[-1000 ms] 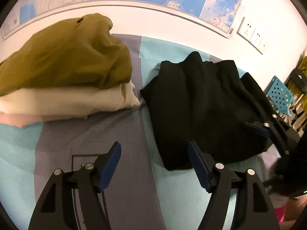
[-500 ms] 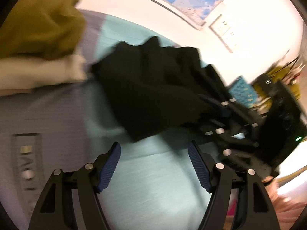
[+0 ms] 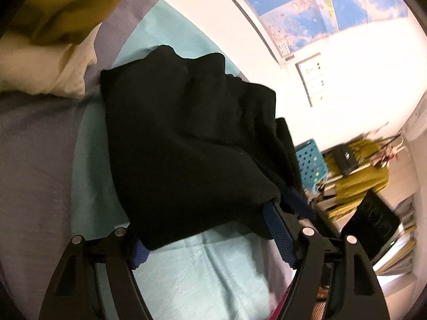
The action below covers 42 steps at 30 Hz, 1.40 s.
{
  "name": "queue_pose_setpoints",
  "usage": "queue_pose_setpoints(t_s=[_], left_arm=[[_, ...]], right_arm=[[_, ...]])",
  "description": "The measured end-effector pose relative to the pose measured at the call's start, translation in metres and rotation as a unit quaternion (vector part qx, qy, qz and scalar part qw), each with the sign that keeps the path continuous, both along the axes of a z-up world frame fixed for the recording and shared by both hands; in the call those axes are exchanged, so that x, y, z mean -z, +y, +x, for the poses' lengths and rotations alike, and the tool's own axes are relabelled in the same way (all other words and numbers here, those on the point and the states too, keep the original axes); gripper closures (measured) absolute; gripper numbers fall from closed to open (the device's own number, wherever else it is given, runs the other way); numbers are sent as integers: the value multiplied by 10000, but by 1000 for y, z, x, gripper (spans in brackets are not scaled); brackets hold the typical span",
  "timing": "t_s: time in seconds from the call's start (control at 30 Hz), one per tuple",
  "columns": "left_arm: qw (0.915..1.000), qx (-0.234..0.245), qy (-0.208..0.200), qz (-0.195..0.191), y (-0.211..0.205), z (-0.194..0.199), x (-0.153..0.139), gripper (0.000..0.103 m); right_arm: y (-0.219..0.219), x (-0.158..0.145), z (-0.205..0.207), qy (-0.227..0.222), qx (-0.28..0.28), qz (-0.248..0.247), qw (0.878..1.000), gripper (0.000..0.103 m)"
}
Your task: Fold large clothes
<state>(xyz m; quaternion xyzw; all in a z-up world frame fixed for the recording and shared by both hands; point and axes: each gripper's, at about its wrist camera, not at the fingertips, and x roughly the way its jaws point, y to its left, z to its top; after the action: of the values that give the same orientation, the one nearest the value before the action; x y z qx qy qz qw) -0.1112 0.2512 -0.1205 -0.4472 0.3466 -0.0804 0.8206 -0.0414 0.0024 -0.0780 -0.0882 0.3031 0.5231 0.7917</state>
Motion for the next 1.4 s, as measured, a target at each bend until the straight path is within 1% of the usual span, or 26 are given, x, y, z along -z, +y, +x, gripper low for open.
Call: queue_pose_setpoints(t_s=[0.03,0.07,0.13,0.17,0.2,0.23,0.27,0.33,0.4,0.47,0.57,0.6,0.63,0.7,0.73,0.77,0.87,0.9,0.97,1.03,1.07,1.13,1.3,1.4], left_arm=[[10000,-26,-35,-79,1,0,1,31],[9999,-57,-72,-72,0,0,2,31],[9998,-106,-156,-41,0,-2,0,31],[9997,-113,-218,-22,-2,-4,-1,30],[9995,-109,-281,-46,-2,-6,-1,29],[9991,-89,-392,-106,-2,-9,-2,19],[9985,-121,-506,-163,0,-14,-3,16],[9976,-191,-578,-333,5,-16,-1,16],[9979,-200,-536,-319,6,-14,-1,17],[9984,-217,-491,-198,3,-11,-3,17],[9992,-258,-318,36,-2,-3,-4,17],[9993,-281,-250,89,-3,0,-5,17],[9992,-309,-200,120,-3,4,-5,17],[9986,-426,60,299,-4,13,-4,21],[9980,-446,180,413,-5,18,-4,23],[9975,-468,219,491,-4,24,-5,23],[9968,-485,311,559,0,36,-5,25],[9963,-492,354,615,0,38,-6,26],[9935,-499,459,913,-5,42,-8,31],[9902,-466,508,1212,-10,42,-10,34],[9876,-449,546,1402,-14,43,-11,35],[9843,-436,588,1606,-18,43,-12,35],[9775,-448,693,1940,-24,47,-15,35],[9744,-441,711,2085,-27,49,-15,35]], right_arm=[[-10,1,2,179,16,82,9998,43],[-27,2,5,506,22,281,9983,40],[-51,6,9,862,150,490,9950,38],[-67,9,11,1077,265,582,9921,34],[-78,13,12,1179,395,592,9905,32],[-88,17,13,1250,532,580,9890,31],[-98,21,12,1337,646,591,9872,31],[-117,32,14,1667,821,693,9801,30],[-136,42,14,1907,1030,817,9728,30],[-151,48,17,2060,1243,971,9658,29],[-172,54,21,2190,1594,1165,9555,28],[-181,56,25,2243,1796,1227,9499,26],[-187,57,27,2278,1942,1249,9459,23],[-198,61,37,2368,2248,1288,9364,21],[-201,63,41,2401,2329,1305,9333,21],[-204,64,48,2476,2435,1356,9279,21],[-209,65,60,2447,2650,1502,9205,22],[-209,65,64,2442,2718,1508,9186,22],[-210,66,71,2383,2858,1549,9152,21],[-208,65,78,2308,2986,1546,9131,21],[-205,65,83,2307,3000,1546,9126,21],[-199,63,89,2291,3054,1559,9110,21],[-191,63,101,2181,3130,1548,9113,18],[-187,63,107,2127,3213,1574,9093,16]])
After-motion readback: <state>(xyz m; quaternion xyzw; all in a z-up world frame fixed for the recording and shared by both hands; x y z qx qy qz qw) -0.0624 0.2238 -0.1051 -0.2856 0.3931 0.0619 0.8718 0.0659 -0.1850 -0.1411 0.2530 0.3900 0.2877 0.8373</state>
